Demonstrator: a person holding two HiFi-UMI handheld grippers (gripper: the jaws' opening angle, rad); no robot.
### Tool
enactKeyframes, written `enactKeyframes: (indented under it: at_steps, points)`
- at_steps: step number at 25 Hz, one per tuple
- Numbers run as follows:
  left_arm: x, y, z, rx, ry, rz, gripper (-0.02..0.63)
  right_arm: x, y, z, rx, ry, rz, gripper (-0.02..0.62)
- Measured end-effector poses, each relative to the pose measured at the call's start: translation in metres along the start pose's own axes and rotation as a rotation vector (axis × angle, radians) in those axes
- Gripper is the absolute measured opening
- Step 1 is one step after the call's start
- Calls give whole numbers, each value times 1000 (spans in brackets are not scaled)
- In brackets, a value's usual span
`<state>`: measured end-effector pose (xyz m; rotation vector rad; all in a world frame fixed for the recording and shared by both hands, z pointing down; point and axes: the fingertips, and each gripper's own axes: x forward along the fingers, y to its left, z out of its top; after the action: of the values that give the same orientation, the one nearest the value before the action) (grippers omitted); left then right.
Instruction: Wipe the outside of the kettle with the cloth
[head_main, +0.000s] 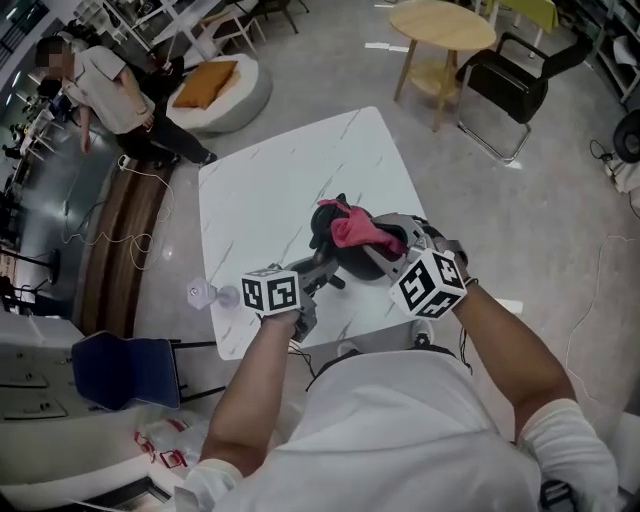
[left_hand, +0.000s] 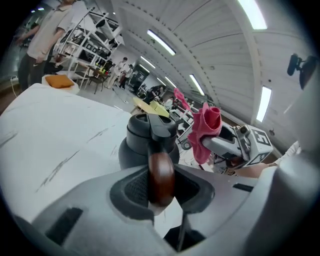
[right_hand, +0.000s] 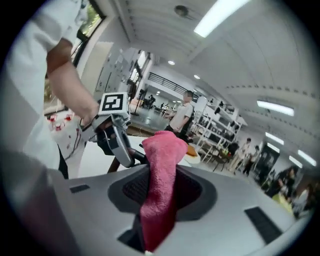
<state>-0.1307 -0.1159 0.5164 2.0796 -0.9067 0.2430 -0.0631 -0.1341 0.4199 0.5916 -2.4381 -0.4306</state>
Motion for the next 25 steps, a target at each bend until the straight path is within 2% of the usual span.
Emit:
enactKeyframes:
  at_steps: [3, 7, 9, 10, 13, 16, 21, 25]
  points:
    - [0, 6, 5, -5, 33, -16, 98, 28, 20, 18, -317, 7, 22, 126]
    - [3, 8, 6, 10, 76, -48, 98, 52, 45, 7, -730, 28, 71, 124]
    - [2, 8, 5, 25, 99, -56, 98, 57, 50, 1, -883, 34, 76, 124]
    - [1, 7, 4, 32, 109, -56, 98, 57, 52, 0, -924, 37, 82, 123]
    - [3, 3, 4, 43, 126, -57, 98, 53, 59, 2, -899, 37, 118, 120]
    - [4, 3, 4, 31, 127, -63, 98, 57, 59, -5, -970, 30, 73, 117]
    - [4, 6, 6, 63, 153, -90, 100, 56, 64, -8, -981, 26, 117, 117]
    - [4, 1, -3, 85, 187, -112, 101, 48, 73, -11, -916, 15, 170, 115]
